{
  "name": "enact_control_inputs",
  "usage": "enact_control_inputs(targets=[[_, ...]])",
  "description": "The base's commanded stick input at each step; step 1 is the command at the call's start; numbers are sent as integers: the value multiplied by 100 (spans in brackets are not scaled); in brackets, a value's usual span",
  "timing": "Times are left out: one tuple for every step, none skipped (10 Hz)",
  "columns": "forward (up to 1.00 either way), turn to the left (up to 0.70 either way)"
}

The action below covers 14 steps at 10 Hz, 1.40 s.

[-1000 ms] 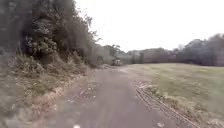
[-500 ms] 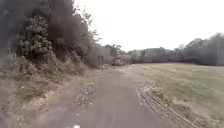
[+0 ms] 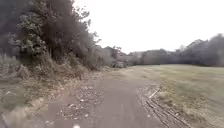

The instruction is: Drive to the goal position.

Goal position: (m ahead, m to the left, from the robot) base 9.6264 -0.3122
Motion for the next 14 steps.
enact_control_inputs(targets=[[60,-15],[60,-15],[60,-15],[60,-15],[60,-15],[60,-15],[60,-15],[60,-15],[60,-15],[60,-15],[60,-15],[60,-15],[60,-15],[60,-15]])
